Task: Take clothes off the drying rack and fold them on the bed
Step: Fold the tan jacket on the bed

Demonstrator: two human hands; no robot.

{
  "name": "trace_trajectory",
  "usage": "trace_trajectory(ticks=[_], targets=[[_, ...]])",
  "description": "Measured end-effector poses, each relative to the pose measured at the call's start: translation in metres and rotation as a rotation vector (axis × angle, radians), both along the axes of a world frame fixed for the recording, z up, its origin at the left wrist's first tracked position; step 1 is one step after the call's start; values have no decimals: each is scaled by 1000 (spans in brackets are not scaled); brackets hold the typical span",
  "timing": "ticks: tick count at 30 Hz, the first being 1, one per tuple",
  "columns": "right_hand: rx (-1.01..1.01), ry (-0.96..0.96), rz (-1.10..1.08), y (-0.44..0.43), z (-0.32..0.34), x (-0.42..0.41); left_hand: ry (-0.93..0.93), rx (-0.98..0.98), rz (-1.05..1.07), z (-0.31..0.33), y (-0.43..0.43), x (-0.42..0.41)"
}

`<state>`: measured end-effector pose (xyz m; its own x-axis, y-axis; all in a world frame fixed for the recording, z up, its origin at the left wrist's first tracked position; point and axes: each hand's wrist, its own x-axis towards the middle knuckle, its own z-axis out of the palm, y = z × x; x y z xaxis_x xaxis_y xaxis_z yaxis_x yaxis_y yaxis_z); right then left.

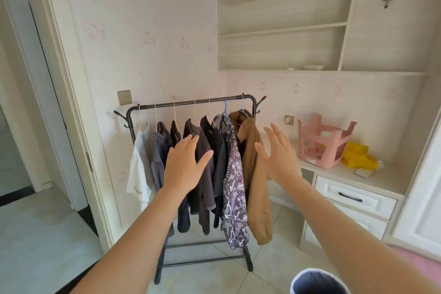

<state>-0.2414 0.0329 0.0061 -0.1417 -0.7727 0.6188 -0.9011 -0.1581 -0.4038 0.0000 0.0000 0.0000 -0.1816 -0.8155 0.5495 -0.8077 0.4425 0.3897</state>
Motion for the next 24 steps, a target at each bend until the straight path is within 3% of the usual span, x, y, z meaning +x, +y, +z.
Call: trace_trajectory(ticks=[5,15,24], targets=[[82,-147,10,-33,-24,-9,147,103,-48,-24,-32,-16],[332,-128,19,-171,-52,-35,227,289,-151,-62,-175,-47],[359,-254,-47,-276,-70,-65,305,426,-225,-86,-277,-91]])
